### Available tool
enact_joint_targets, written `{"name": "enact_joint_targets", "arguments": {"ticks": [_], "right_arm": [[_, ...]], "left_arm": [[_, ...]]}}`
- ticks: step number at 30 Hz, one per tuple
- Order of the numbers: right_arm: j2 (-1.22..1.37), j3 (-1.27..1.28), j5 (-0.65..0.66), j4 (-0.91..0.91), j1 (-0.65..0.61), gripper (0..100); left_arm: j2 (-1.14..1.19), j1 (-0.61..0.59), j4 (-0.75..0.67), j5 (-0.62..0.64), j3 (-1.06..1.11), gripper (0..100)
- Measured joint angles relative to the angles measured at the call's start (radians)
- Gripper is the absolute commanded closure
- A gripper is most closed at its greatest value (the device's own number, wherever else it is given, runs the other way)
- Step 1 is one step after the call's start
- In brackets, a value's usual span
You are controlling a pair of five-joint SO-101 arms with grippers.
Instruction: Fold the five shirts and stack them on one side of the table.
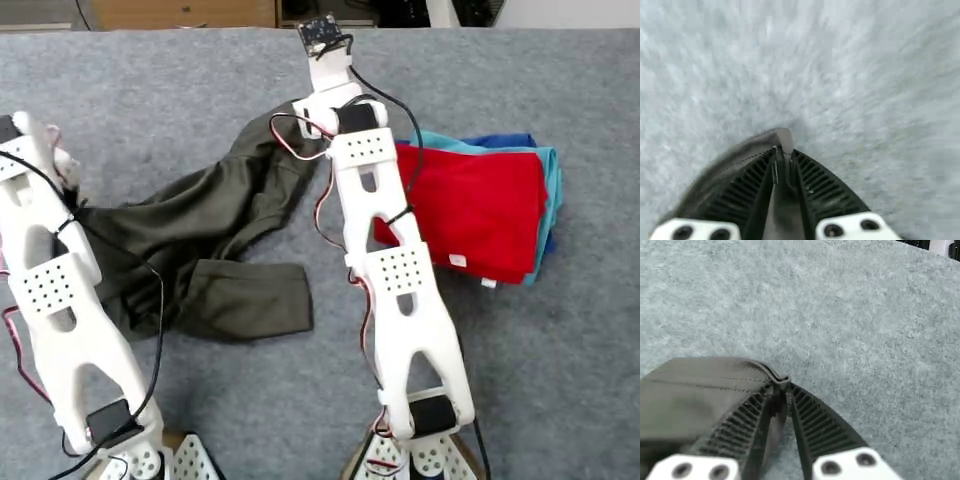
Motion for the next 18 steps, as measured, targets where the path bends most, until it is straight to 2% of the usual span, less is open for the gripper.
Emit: {"name": "enact_joint_targets", "arguments": {"ticks": [5,13,18], "right_arm": [[-0.091,-0.135,0.031,0.092,0.000,99.7],[-0.488,-0.138,0.054,0.189,0.008,99.7],[-0.753,-0.140,0.054,0.187,0.011,99.7]], "left_arm": [[-0.071,-0.003,0.000,0.003,-0.215,98],[-0.430,-0.061,0.000,0.000,-0.222,98],[-0.689,-0.123,0.000,-0.078,-0.224,98]]}}
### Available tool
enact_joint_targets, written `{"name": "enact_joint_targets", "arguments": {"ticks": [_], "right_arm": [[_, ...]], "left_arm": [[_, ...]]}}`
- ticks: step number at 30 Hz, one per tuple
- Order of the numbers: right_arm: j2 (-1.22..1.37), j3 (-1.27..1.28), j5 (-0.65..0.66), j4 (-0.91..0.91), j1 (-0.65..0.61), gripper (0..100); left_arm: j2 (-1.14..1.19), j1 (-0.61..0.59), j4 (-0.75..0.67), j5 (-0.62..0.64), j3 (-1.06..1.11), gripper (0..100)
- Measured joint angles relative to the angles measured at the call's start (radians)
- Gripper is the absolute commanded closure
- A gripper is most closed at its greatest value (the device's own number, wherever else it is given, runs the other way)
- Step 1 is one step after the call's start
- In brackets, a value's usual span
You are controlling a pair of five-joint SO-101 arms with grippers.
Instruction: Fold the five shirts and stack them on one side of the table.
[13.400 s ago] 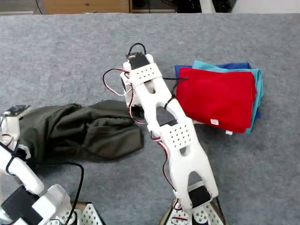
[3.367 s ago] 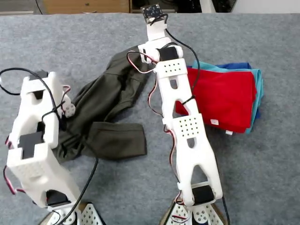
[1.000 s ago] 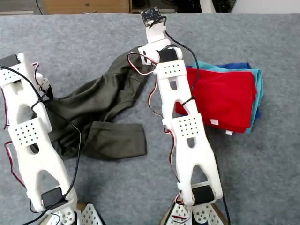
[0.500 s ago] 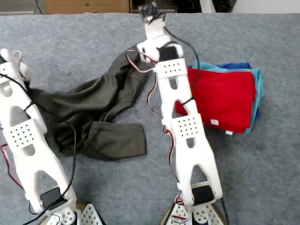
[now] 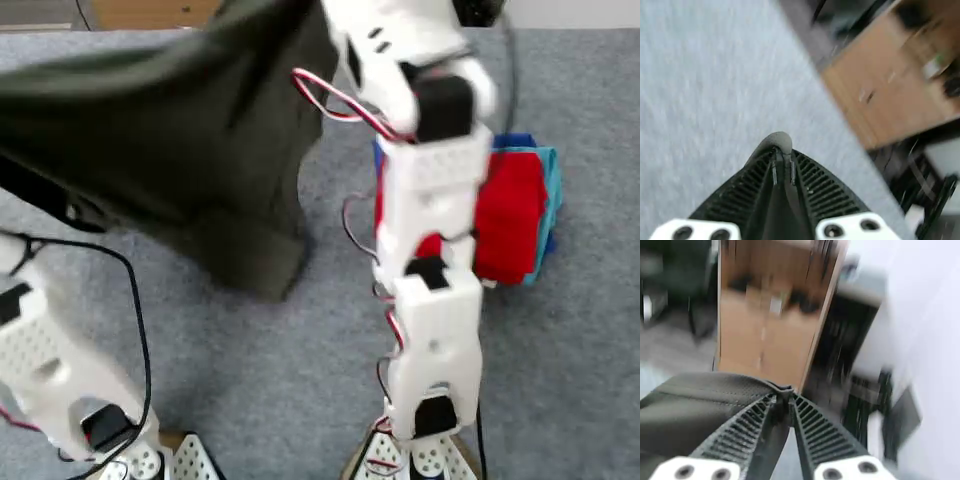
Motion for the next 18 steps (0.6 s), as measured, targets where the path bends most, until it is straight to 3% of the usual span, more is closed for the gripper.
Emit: {"name": "enact_joint_targets", "arguments": {"ticks": [12,18], "right_arm": [[-0.439,-0.026,0.000,-0.195,0.000,99.7],[-0.641,-0.018,0.000,-0.196,0.008,99.7]], "left_arm": [[-0.605,-0.008,0.000,-0.195,0.038,98],[-0.936,-0.011,0.000,-0.250,0.318,98]]}}
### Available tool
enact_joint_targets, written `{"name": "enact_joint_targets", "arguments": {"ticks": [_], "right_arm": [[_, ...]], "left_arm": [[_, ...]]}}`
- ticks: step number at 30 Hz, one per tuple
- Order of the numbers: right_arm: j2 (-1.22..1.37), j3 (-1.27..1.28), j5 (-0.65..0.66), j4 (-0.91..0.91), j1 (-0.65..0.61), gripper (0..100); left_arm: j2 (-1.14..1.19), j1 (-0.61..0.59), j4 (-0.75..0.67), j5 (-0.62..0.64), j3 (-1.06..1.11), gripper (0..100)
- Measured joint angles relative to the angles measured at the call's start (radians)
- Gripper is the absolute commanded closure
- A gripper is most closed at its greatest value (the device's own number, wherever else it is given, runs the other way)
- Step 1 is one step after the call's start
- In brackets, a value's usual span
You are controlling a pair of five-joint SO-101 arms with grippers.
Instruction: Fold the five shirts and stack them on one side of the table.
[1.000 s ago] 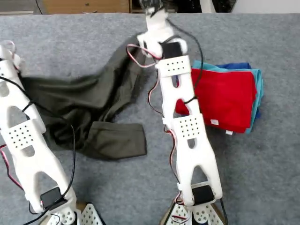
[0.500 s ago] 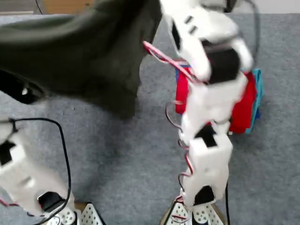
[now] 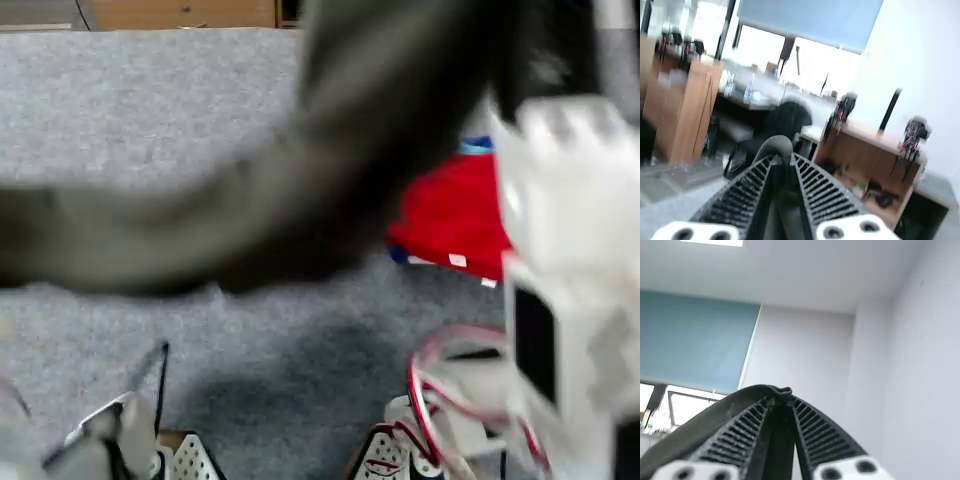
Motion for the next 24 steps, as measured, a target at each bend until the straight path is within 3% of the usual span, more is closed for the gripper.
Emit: {"name": "enact_joint_targets", "arguments": {"ticks": [9,14,18,24], "right_arm": [[-0.167,0.181,0.000,0.040,0.000,99.7],[-0.150,0.440,0.000,0.061,-0.029,99.7],[-0.064,0.717,0.000,0.006,-0.071,99.7],[0.152,1.065,0.002,-0.318,-0.077,99.7]], "left_arm": [[-0.443,0.000,0.002,-0.054,0.631,98],[-0.585,0.000,-0.035,-0.057,1.056,98],[-0.591,0.000,-0.250,-0.057,1.438,98],[-0.522,0.029,-0.825,-0.057,1.953,98]]}}
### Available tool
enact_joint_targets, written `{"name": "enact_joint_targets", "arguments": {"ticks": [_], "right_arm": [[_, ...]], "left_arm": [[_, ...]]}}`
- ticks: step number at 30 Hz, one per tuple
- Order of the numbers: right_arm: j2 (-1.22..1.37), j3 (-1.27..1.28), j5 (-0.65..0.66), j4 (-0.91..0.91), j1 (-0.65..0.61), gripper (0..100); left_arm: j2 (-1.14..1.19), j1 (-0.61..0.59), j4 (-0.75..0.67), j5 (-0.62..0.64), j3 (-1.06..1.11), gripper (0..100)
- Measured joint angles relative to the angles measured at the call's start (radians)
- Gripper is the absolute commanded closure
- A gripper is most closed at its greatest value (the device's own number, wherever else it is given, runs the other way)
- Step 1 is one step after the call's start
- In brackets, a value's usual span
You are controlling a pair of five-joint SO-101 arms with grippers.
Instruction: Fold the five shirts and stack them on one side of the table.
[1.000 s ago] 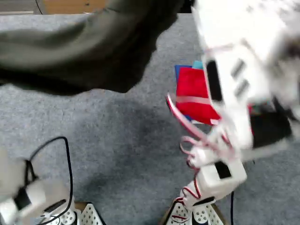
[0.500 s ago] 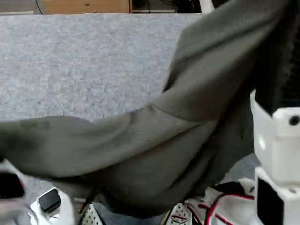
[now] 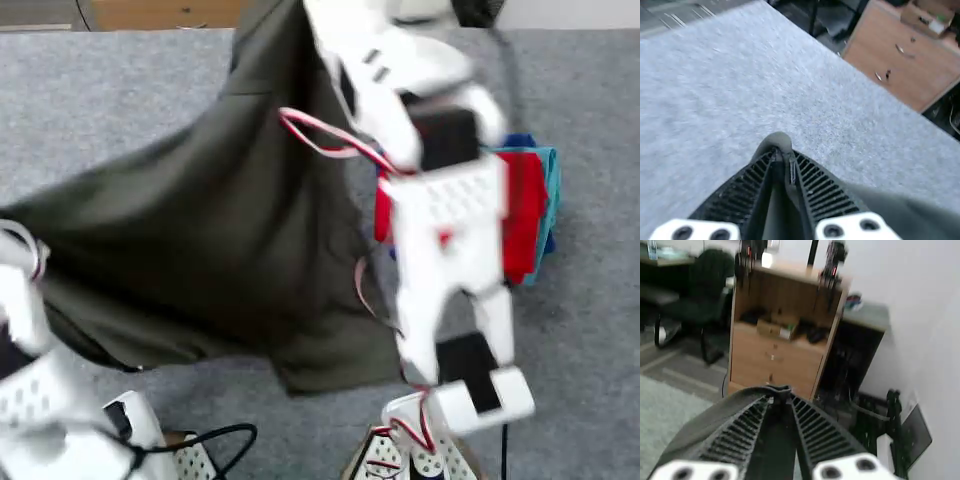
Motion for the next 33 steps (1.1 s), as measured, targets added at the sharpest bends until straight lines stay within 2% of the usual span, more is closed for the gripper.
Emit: {"name": "enact_joint_targets", "arguments": {"ticks": [3,6,11,20,28,33], "right_arm": [[0.118,0.015,0.000,-0.133,0.000,99.7],[0.222,-0.035,-0.002,-0.192,0.000,99.7],[0.402,-0.229,-0.002,-0.206,0.000,99.7],[0.687,-0.598,-0.002,-0.170,0.000,99.7],[0.783,-0.792,-0.002,0.049,0.000,99.7],[0.793,-0.875,-0.002,0.107,0.032,99.7]], "left_arm": [[0.123,0.012,-0.270,0.005,0.064,98],[0.293,0.012,-0.460,0.025,0.041,98],[0.572,0.018,-0.552,0.031,-0.133,98],[0.954,0.066,-0.548,0.031,-0.450,98],[1.013,0.089,-0.236,0.031,-0.626,98],[1.013,0.089,-0.158,0.031,-0.701,98]]}}
